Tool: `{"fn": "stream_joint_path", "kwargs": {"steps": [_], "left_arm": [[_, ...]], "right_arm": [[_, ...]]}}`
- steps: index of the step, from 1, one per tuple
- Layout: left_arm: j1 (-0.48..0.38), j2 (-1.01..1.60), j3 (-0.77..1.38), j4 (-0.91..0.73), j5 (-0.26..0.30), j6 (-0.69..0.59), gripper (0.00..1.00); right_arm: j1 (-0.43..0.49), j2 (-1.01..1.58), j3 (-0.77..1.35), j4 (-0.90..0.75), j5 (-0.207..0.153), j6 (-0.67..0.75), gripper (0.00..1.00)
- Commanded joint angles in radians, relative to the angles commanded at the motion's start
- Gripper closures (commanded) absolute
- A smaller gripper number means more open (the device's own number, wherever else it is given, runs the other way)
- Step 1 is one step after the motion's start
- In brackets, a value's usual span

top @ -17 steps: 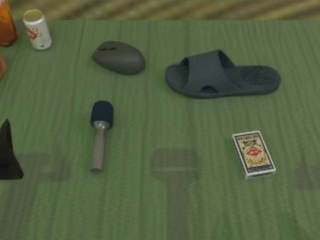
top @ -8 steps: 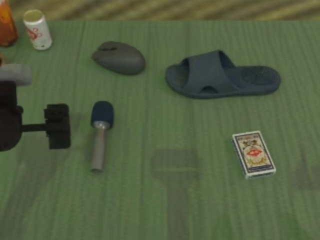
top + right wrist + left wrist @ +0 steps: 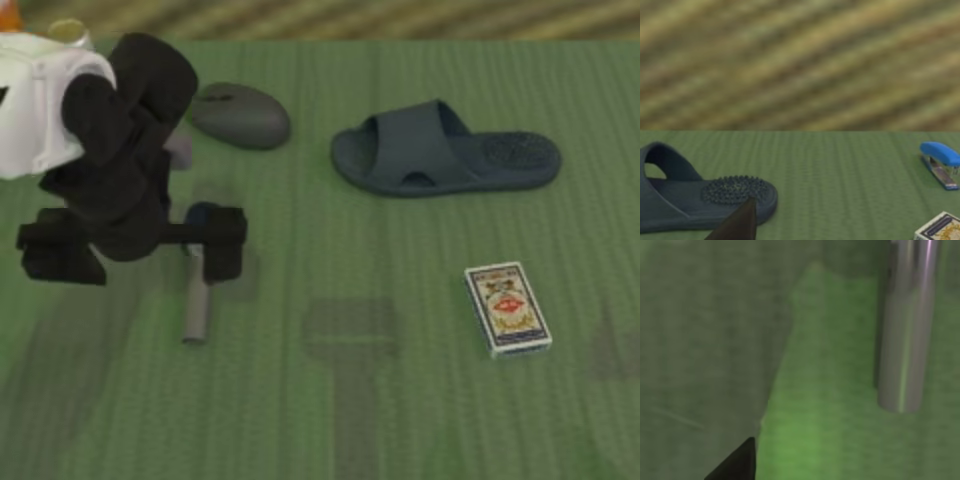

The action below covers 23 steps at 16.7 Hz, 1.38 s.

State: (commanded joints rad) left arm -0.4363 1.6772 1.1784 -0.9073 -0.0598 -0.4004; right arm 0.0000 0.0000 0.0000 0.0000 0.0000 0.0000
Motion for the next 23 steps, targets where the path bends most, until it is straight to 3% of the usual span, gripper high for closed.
{"fn": "stream_joint_path", "kwargs": {"steps": [4,11,18,23], "left_arm": [[-0.034,0.123,0.101,-0.061,-0.005,-0.031,0.0],[-0.031,0.137,0.095,-0.046,-0.005,-0.03,0.0],[-0.018,0.29,-0.033,0.249,-0.003,-0.013,0.0],[-0.015,0.326,-0.062,0.304,-0.003,-0.009,0.0]], "right_arm": [[0.0,0.0,0.0,0.0,0.0,0.0,0.0],[0.0,0.0,0.0,0.0,0.0,0.0,0.0],[0.0,0.0,0.0,0.0,0.0,0.0,0.0],[0.0,0.0,0.0,0.0,0.0,0.0,0.0]]}}
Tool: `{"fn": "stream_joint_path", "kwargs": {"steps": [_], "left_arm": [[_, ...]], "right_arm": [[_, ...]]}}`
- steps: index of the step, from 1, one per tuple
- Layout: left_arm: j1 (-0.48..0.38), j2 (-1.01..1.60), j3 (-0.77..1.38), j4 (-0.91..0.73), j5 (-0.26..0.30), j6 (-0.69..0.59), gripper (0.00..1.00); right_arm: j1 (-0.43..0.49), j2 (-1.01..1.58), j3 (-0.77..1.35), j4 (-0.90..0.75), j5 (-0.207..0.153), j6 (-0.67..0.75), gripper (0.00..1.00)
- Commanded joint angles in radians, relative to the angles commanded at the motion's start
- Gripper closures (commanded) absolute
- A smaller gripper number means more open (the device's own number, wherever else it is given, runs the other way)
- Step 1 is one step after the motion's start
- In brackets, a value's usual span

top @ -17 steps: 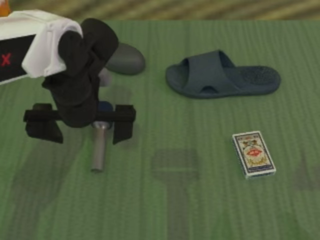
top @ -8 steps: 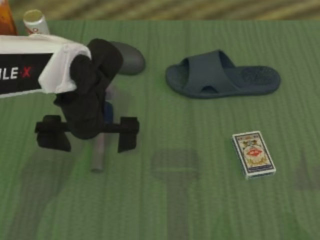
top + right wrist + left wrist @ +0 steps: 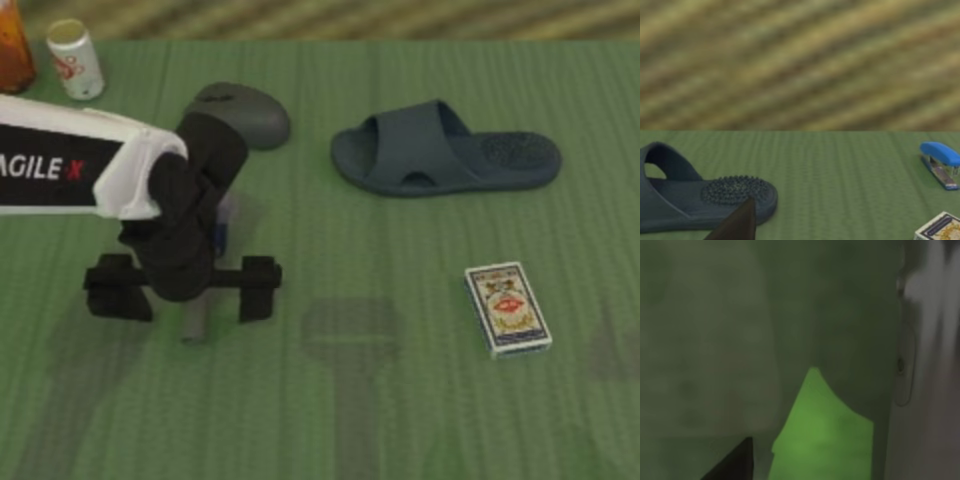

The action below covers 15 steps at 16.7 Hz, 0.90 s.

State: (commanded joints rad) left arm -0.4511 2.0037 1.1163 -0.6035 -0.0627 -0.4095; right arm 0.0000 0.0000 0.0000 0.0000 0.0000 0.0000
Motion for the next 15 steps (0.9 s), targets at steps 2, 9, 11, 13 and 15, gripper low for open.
{"fn": "stream_joint_path", "kwargs": {"steps": [2,9,11,13,15], "left_arm": [[0.0,0.0,0.0,0.0,0.0,0.0,0.08],[0.0,0.0,0.0,0.0,0.0,0.0,0.6],[0.0,0.0,0.0,0.0,0.0,0.0,0.75],[0.0,0.0,0.0,0.0,0.0,0.0,0.9],[0.0,0.0,0.0,0.0,0.0,0.0,1.0]], "right_arm": [[0.0,0.0,0.0,0.0,0.0,0.0,0.0],[0.0,0.0,0.0,0.0,0.0,0.0,0.0],[0.0,0.0,0.0,0.0,0.0,0.0,0.0],[0.0,0.0,0.0,0.0,0.0,0.0,0.0],[0.0,0.0,0.0,0.0,0.0,0.0,0.0]]}}
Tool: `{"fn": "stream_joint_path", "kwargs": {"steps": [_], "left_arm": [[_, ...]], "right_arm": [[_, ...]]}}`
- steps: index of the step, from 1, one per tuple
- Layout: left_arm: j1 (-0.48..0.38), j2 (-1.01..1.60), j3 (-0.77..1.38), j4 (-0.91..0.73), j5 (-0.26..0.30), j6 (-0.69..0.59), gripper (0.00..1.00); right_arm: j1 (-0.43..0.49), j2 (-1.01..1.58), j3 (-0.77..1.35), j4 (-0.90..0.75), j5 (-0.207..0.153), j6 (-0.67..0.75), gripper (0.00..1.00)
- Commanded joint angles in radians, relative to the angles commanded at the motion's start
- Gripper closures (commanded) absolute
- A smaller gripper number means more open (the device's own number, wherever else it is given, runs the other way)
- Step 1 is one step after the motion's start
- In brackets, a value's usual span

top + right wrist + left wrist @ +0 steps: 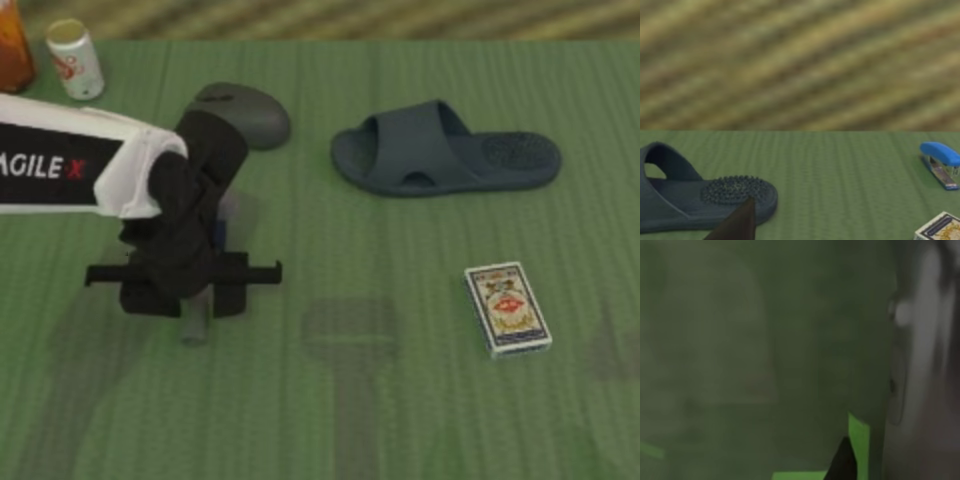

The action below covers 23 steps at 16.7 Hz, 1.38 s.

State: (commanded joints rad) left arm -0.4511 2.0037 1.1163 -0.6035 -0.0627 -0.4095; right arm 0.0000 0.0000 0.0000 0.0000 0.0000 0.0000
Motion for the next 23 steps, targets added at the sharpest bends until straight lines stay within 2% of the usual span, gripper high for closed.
{"fn": "stream_joint_path", "kwargs": {"steps": [9,12,17,23], "left_arm": [[-0.005,-0.042,0.021,-0.011,0.007,-0.002,1.0],[-0.005,-0.054,0.009,0.054,0.028,0.018,1.0],[0.0,-0.112,-0.056,0.346,0.118,0.102,1.0],[0.013,-0.232,-0.205,0.861,0.273,0.25,1.0]], "right_arm": [[0.0,0.0,0.0,0.0,0.0,0.0,0.0],[0.0,0.0,0.0,0.0,0.0,0.0,0.0],[0.0,0.0,0.0,0.0,0.0,0.0,0.0],[0.0,0.0,0.0,0.0,0.0,0.0,0.0]]}}
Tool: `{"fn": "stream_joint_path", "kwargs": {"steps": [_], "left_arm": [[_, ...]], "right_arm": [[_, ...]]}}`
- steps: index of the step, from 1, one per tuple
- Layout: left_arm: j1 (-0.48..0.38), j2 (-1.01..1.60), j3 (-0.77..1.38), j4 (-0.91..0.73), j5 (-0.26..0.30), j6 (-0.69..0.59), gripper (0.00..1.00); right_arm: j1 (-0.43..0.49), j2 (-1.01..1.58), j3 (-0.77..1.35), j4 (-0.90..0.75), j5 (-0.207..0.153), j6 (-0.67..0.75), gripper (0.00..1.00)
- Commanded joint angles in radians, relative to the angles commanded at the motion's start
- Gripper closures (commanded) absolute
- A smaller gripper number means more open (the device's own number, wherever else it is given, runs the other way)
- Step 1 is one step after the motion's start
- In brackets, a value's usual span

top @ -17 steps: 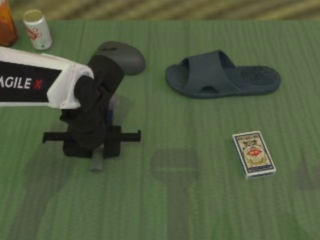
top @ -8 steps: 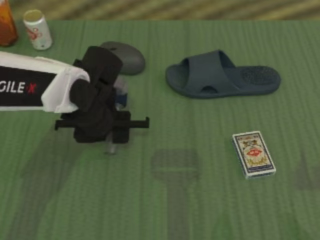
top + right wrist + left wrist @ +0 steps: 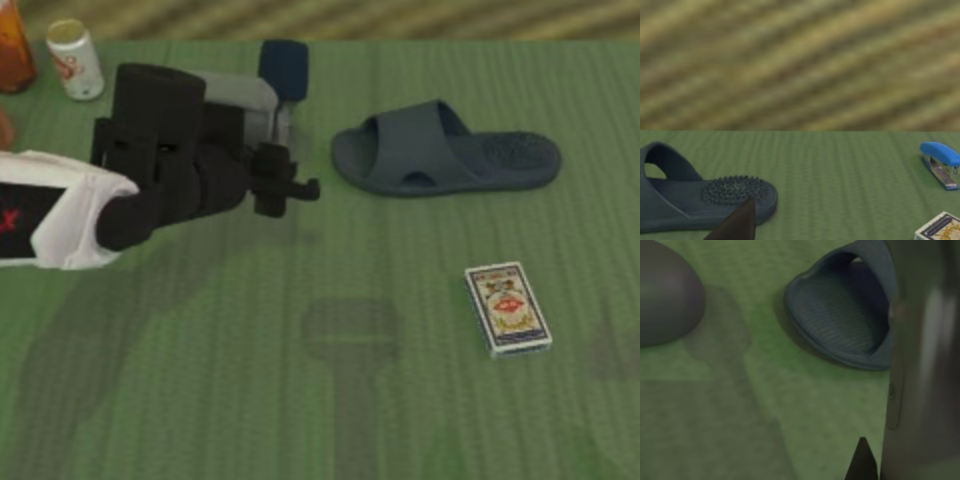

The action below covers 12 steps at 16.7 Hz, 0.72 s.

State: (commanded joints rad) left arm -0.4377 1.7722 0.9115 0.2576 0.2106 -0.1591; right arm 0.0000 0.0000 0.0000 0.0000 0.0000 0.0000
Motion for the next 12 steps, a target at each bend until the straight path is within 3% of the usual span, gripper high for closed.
{"fn": "stream_joint_path", "kwargs": {"steps": [6,12], "left_arm": [[0.015,-0.147,-0.125,0.452,0.136,0.136,1.0],[0.021,-0.2,-0.158,0.554,0.174,0.176,1.0]], "right_arm": [[0.0,0.0,0.0,0.0,0.0,0.0,0.0],[0.0,0.0,0.0,0.0,0.0,0.0,0.0]]}}
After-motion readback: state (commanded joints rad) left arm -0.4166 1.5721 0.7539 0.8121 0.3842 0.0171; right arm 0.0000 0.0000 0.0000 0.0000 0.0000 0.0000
